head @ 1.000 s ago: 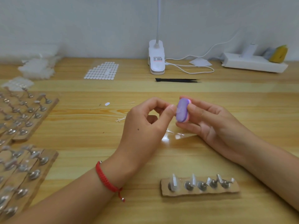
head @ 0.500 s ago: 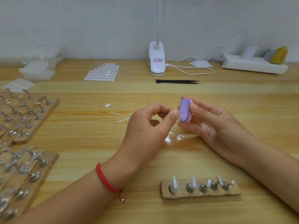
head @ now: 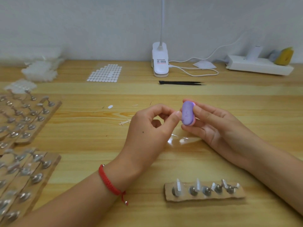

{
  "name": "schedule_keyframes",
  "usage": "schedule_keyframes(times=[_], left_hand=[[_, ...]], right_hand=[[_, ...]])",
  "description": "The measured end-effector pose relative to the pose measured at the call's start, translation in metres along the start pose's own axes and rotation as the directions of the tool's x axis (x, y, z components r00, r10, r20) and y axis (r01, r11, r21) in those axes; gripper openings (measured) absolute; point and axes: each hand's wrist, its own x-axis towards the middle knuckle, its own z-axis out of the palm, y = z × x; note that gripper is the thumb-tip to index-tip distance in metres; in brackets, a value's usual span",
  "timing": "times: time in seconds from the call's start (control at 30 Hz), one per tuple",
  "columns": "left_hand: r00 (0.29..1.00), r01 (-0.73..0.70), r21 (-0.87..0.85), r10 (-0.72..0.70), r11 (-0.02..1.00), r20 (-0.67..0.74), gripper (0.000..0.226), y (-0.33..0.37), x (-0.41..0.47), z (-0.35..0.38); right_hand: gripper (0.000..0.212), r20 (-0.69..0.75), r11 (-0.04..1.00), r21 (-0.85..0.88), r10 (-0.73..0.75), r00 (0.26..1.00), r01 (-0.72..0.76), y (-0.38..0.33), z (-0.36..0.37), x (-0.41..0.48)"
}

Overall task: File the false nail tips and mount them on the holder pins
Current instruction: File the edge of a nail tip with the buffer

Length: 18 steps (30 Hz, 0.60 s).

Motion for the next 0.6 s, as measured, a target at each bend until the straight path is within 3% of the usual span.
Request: schedule_keyframes(times=[0.13,0.27,0.6], left_hand=[[0.998,-0.033,-0.013,0.032,0.999,-0.058,0.017,-0.0002,0.0006,-0.0016],[1.0,-0.006,0.025,0.006,1.0,0.006,0.019,-0.0002,-0.0003,0.0005],[0.993,-0.052,-0.007,0.051,0.999,-0.106,0.019,0.0012,0.0,-0.0013]], right_hand=[[0.027,0.034,0.999,-0.054,-0.003,0.999,0.005,0.0018,0.002,-0.0011],[0.026,-0.01,1.0,0.007,-0.012,1.0,0.012,-0.0005,0.0007,-0.0001],[0.029,0.014,0.999,-0.042,0.01,1.0,-0.009,0.0001,0.0028,-0.0011]])
